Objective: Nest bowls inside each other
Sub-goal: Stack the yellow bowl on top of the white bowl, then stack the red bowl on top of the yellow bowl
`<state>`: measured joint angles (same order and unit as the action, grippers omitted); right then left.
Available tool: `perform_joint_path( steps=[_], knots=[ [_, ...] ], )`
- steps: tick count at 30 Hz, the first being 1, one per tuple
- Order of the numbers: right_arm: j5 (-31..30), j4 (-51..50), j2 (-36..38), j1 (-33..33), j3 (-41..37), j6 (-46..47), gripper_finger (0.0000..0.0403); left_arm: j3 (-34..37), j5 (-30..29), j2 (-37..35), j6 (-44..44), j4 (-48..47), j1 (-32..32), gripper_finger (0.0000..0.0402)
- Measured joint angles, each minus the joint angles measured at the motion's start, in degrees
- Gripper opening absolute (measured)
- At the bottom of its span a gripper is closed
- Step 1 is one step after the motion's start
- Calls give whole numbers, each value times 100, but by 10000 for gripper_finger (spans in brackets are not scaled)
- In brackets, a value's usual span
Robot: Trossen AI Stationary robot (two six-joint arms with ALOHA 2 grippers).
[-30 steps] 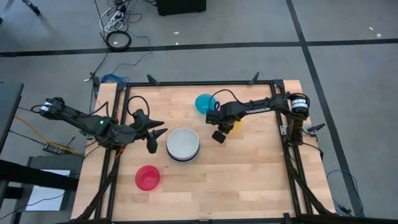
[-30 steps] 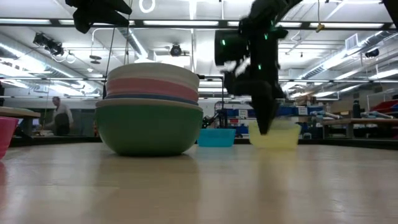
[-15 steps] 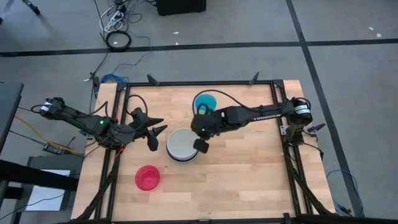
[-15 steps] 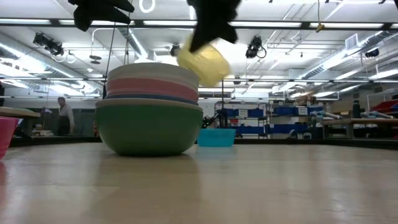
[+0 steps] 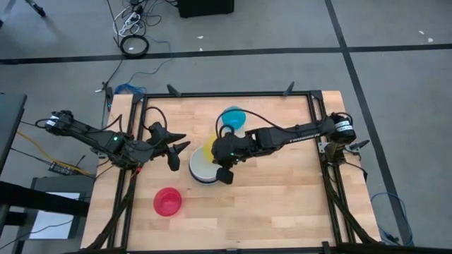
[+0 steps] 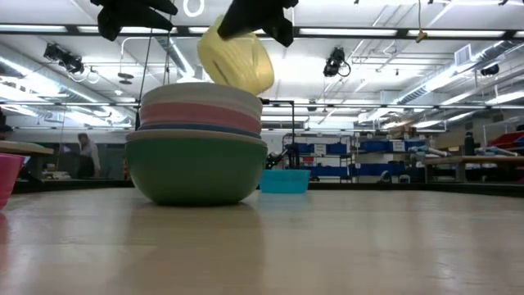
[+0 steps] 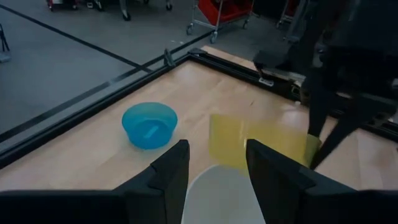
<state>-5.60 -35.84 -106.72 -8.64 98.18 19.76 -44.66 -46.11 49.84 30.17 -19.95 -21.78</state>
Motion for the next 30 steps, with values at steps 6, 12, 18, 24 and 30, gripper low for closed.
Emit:
perform_joint_path(
  steps=[6,12,18,24,30],
  knots=[
    [279,157,-6,2,-12,-84,15,0,-2,-2,2,-4,0,168],
    [282,154,-8,2,-12,6,72,0,-2,-1,2,-6,0,168],
    [236,154,-8,2,-12,12,113,0,-2,-2,4,-6,0,168],
    [215,99,-8,9,-12,10,118,0,82,-2,17,-58,0,168],
    [-266,-961,96,13,-12,32,115,0,1347,-2,645,-840,-9,168]
  ],
)
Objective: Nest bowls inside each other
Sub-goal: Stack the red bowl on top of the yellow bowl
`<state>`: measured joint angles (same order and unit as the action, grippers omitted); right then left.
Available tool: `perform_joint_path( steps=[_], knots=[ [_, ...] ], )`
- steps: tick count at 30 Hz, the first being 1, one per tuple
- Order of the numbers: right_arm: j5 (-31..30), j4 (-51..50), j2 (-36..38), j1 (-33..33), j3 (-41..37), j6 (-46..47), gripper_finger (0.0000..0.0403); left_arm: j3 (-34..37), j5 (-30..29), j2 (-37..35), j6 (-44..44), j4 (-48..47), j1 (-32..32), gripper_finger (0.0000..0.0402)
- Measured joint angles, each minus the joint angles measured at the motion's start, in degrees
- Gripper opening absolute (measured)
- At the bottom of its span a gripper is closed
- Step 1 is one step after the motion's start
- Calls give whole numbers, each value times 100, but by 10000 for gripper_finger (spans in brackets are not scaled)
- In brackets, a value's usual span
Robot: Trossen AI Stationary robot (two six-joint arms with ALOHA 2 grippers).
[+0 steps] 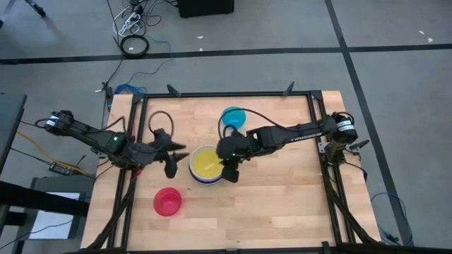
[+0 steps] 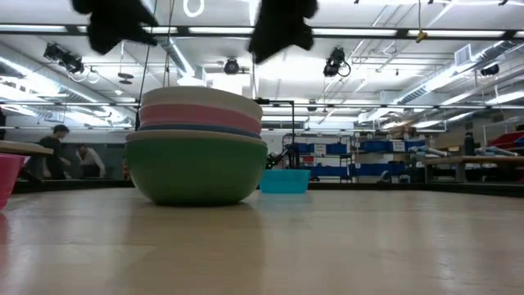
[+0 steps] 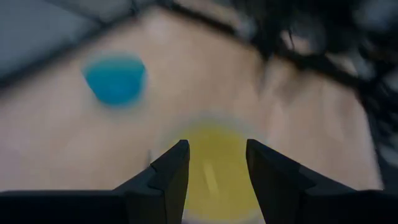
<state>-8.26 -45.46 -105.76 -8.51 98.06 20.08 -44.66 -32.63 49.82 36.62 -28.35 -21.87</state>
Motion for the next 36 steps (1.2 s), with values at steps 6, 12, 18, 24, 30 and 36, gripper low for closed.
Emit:
perform_joint_path(
  steps=[6,12,18,24,30,36],
  knots=[
    [-376,-943,85,-61,-2,294,114,0,1443,18,1561,-1648,-95,168],
    [-372,-1097,176,-250,-2,391,117,0,2853,480,1987,-2240,-680,168],
    [-419,-1227,285,-411,-2,633,115,0,2955,1252,1940,-2172,-1415,168],
    [-508,-1265,315,-505,-2,725,113,0,2599,2008,2290,-2639,-1686,168],
    [-515,-1261,315,-527,-2,741,115,-2,2487,2468,2516,-2763,-1688,168],
    [-521,-1258,315,-527,-2,760,111,-2,2585,2563,2509,-2460,-1690,168]
  ],
)
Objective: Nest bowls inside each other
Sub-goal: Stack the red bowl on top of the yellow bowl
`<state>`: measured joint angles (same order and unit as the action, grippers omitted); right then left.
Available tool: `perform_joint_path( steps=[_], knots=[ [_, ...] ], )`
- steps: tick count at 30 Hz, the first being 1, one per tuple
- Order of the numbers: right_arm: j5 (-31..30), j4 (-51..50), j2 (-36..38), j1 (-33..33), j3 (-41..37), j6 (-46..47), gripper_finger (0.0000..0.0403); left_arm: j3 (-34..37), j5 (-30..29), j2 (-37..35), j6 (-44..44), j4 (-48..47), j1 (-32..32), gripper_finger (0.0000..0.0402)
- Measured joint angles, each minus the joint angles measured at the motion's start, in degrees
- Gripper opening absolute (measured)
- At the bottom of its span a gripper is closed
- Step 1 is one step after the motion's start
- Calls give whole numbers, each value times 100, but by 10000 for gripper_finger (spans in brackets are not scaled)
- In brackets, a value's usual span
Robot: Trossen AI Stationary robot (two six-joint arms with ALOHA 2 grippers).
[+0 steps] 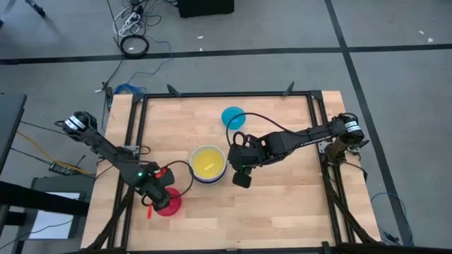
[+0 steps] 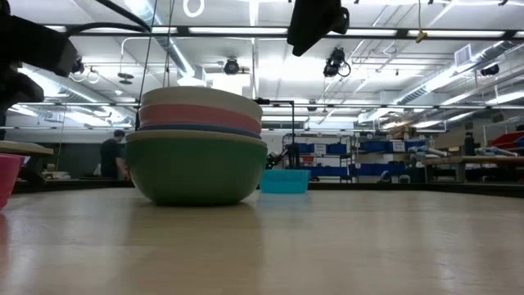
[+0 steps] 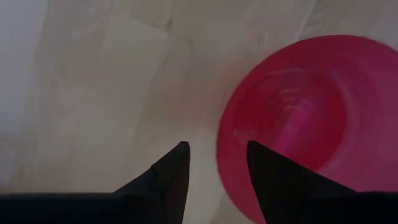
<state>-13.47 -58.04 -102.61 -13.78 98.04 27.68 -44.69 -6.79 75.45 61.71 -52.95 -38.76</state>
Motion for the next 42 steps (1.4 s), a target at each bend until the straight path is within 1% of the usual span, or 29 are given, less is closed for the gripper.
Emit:
perform_joint_path(
  steps=[6,8,11,14,18,19,21,24,25,28,32,34,36,38,40,42],
  knots=[
    [0,2,0,0,0,62,111,0,-12,1,2,-22,0,168],
    [0,4,0,-2,0,70,111,10,-154,1,-2,-11,0,168],
    [0,9,0,-2,0,73,112,266,-146,4,8,400,1,168],
    [0,6,-2,-4,0,73,112,605,37,5,92,1005,0,168],
    [0,7,-2,-7,0,73,110,864,35,5,234,1323,0,164],
    [0,9,-4,-7,0,73,110,882,31,5,200,1380,0,156],
    [0,9,-4,-7,0,73,110,903,-9,5,42,1484,0,122],
    [0,6,-4,-7,0,70,110,903,-49,3,-176,1626,0,32],
    [0,4,-4,-7,0,70,109,901,-46,3,-201,1633,0,18],
    [0,2,-7,-7,0,51,107,860,-5,-2,-217,1598,2,8],
    [-117,-158,-7,-7,0,30,107,460,-15,-220,-445,1340,0,5],
    [-280,-326,-7,-9,0,36,106,75,-187,-383,-541,957,0,4],
    [-377,-471,-7,-9,0,109,105,-432,-415,-523,-590,335,2,4],
    [-395,-578,-7,-9,0,179,105,-987,-764,-625,-661,-202,2,3],
    [-451,-653,-9,-9,0,210,105,-1478,-1266,-683,-861,-689,22,3],
    [-535,-702,-9,-22,0,215,105,-1841,-1779,-683,-1205,-873,172,2]
  ],
)
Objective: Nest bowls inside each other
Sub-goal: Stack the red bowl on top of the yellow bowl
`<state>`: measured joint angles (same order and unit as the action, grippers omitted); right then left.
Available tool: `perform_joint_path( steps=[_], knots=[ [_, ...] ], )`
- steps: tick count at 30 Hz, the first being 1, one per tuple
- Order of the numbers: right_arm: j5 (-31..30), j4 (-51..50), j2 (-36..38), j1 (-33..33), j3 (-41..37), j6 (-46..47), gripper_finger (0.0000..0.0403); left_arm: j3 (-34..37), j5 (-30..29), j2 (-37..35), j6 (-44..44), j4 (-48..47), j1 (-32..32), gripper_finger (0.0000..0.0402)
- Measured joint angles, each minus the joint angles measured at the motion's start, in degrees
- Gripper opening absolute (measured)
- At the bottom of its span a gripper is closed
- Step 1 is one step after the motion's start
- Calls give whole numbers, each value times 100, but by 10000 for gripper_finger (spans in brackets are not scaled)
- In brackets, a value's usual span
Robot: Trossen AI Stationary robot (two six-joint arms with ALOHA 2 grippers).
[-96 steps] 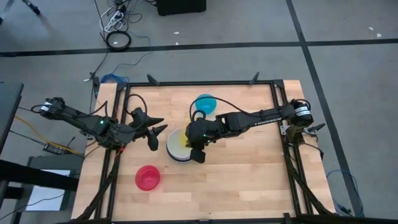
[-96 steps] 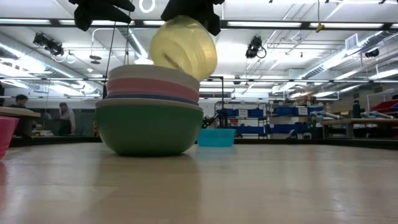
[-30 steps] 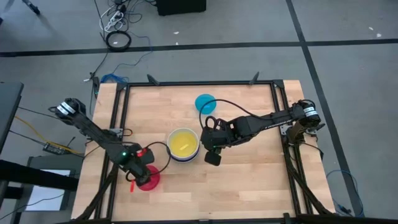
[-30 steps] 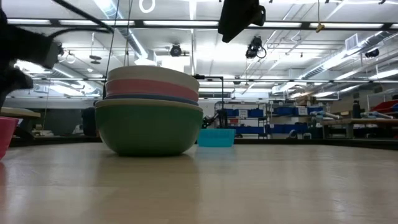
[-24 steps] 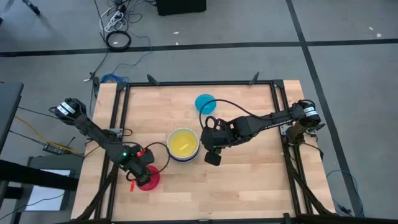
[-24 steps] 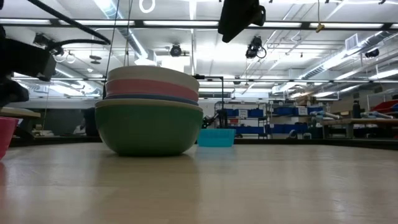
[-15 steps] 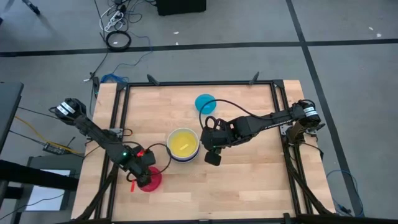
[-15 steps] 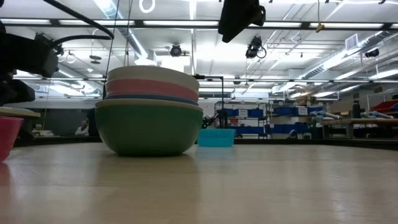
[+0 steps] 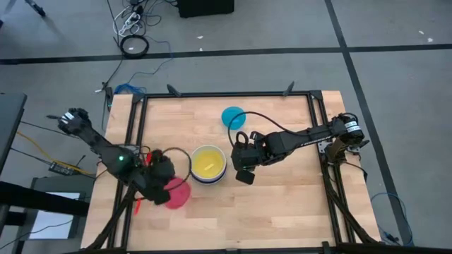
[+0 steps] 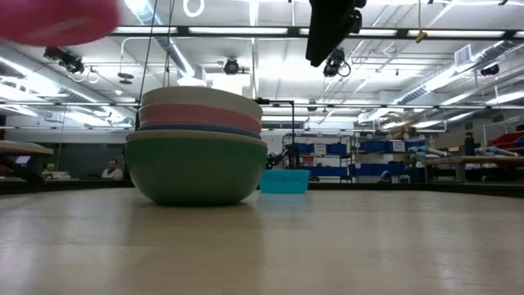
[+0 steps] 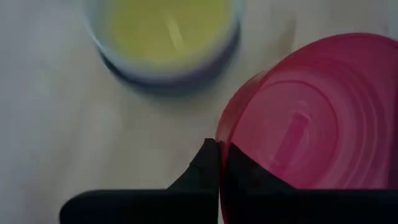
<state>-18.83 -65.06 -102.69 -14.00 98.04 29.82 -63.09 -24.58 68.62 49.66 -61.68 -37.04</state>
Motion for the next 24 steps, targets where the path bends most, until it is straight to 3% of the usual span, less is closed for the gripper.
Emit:
perform_joint_path(
  steps=[3,9,16,24],
  knots=[
    [-102,-105,0,-20,0,71,103,-264,-736,8,-645,193,465,2],
    [-189,-475,0,-90,0,373,103,-302,-731,33,-1900,866,1748,2],
    [-501,-792,0,-273,0,673,103,-301,182,340,-2653,1298,2877,2],
    [-582,-971,0,-416,0,906,102,-301,940,1076,-3141,1517,3415,2]
  ],
)
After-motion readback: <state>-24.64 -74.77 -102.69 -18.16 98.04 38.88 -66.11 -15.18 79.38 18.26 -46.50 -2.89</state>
